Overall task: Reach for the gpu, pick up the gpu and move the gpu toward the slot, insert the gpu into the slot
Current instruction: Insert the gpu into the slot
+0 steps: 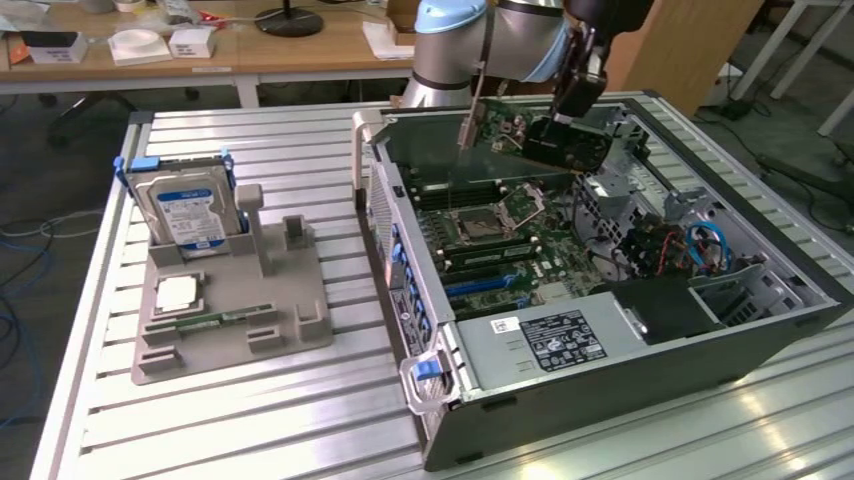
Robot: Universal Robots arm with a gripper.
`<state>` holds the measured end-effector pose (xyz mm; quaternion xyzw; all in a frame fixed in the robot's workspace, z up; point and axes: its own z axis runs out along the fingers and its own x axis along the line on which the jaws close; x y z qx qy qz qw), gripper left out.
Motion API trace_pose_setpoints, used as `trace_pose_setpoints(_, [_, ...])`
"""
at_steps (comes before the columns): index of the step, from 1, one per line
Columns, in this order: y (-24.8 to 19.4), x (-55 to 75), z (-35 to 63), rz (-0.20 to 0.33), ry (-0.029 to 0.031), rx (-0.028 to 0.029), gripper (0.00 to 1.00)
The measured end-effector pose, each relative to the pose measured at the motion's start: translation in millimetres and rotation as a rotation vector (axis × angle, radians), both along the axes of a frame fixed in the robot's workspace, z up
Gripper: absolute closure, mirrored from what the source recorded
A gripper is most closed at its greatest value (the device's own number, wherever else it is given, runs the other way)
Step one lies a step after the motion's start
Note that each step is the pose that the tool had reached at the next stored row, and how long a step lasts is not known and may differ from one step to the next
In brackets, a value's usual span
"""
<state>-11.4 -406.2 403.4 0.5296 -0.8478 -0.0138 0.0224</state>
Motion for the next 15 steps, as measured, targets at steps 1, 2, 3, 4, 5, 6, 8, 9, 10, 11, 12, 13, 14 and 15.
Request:
trace_pose_setpoints(1, [0.0, 0.0, -0.7, 0.018, -0.0001, 0.0001, 0.74])
trace_pose_setpoints(2, [0.0, 0.0, -1.1, 0.034, -0.0001, 0.0, 0.74])
trace_pose_setpoints(3, [0.0, 0.0, -1.6, 0.043, -0.0003, 0.0, 0.74])
trace_pose_setpoints(4, [0.0, 0.0, -2.1, 0.056, -0.0005, 0.0, 0.74])
trace_pose_setpoints(5, [0.0, 0.0, -2.6, 0.074, -0.0005, 0.0001, 0.74])
trace_pose_setpoints(6, [0.0, 0.0, -3.1, 0.092, -0.0006, 0.0, 0.74])
trace_pose_setpoints(8, [0.0, 0.0, -4.1, 0.129, -0.0006, 0.0, 0.74])
trace_pose_setpoints(9, [0.0, 0.0, -4.6, 0.147, -0.0006, 0.0, 0.74])
trace_pose_setpoints(10, [0.0, 0.0, -5.1, 0.165, -0.0006, 0.0, 0.74])
trace_pose_setpoints(11, [0.0, 0.0, -5.6, 0.183, -0.0007, 0.0, 0.74])
trace_pose_setpoints(12, [0.0, 0.0, -6.1, 0.201, -0.0009, 0.0001, 0.74])
trace_pose_setpoints(13, [0.0, 0.0, -6.6, 0.217, -0.0011, 0.0001, 0.74])
trace_pose_setpoints(14, [0.0, 0.0, -7.0, 0.229, -0.0019, 0.0001, 0.74])
trace_pose_setpoints(15, [-0.1, 0.0, -7.4, 0.238, -0.003, 0.0014, 0.74])
